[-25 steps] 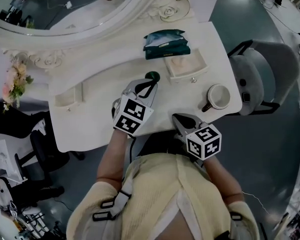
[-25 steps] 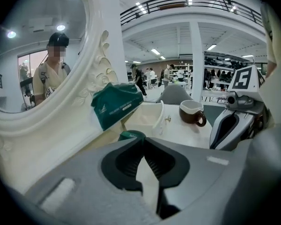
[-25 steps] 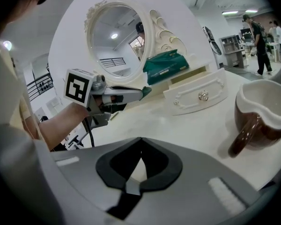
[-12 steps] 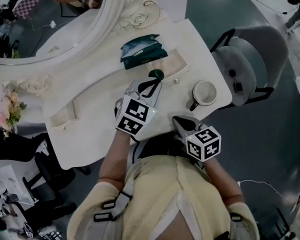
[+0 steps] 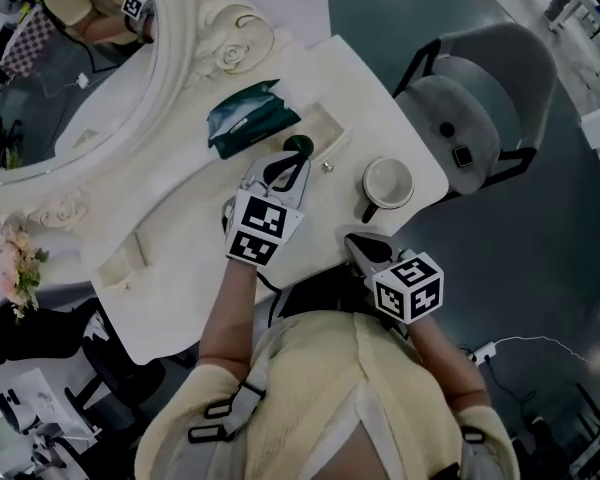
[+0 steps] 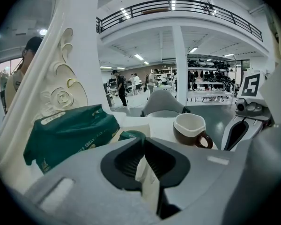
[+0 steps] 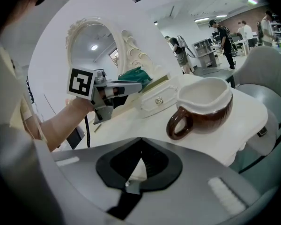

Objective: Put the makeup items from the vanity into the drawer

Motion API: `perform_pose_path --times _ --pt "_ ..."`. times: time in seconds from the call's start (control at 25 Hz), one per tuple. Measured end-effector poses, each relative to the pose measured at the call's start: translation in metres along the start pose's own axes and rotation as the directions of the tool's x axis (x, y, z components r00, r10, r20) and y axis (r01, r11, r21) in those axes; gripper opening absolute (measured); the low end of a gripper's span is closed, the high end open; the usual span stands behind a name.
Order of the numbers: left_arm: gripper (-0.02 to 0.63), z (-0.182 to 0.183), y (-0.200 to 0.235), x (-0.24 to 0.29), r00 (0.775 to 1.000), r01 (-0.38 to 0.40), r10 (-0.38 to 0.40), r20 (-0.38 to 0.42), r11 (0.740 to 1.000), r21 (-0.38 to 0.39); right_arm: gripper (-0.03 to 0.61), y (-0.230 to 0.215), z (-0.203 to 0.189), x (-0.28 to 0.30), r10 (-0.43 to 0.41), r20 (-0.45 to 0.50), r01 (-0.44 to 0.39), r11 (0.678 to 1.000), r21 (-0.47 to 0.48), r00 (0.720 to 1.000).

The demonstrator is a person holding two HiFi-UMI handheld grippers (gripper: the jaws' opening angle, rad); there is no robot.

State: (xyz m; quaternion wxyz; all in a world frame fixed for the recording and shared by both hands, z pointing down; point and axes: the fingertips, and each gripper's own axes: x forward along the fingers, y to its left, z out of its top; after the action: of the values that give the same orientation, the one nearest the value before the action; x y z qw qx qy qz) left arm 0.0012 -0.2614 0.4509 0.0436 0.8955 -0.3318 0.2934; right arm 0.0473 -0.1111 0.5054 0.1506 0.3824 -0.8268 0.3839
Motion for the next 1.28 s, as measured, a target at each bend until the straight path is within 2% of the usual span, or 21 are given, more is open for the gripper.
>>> perform_pose_path --times 0.2,0.24,0.32,0.36,0.6,1.0,1.28 --pt "0.039 0.001 0.002 0.008 1.000 -0.001 0.001 0.005 1.000 -0.005 0.001 -0.004 -0.001 -0.002 -0.013 0.005 0.013 1.000 0.017 1.000" --pt "0.054 0.001 0.003 0.009 1.000 -0.011 0.011 0.004 1.000 -0.005 0.000 -0.004 -0.001 -0.002 -0.014 0.005 0.014 1.000 0.017 1.000" --pt "0.125 0.001 0.005 0.010 1.000 -0.027 0.027 0.004 1.000 -0.001 0.000 -0.004 -0.001 -0.002 -0.017 0.005 0.017 1.000 0.017 1.000" --pt "0.132 0.001 0.005 0.010 1.000 -0.029 0.029 0.004 1.000 0.001 0.000 -0.004 -0.002 -0.002 -0.018 0.006 0.018 1.000 0.017 1.000" --pt "0.132 0.000 0.002 0.005 0.999 -0.032 0.032 0.010 0.999 -0.006 0.002 -0.003 -0.001 -0.005 -0.018 0.014 0.018 1.000 0.011 1.000" --pt "0.132 0.003 0.005 -0.026 0.994 -0.072 0.080 0.075 0.992 -0.106 0.001 0.012 -0.001 -0.005 0.016 0.003 -0.015 0.999 -0.039 1.000" --pt "0.131 -0.001 0.010 -0.048 0.988 -0.118 0.129 0.080 0.985 -0.126 0.000 0.014 0.006 -0.008 0.024 0.010 -0.023 0.997 -0.069 1.000"
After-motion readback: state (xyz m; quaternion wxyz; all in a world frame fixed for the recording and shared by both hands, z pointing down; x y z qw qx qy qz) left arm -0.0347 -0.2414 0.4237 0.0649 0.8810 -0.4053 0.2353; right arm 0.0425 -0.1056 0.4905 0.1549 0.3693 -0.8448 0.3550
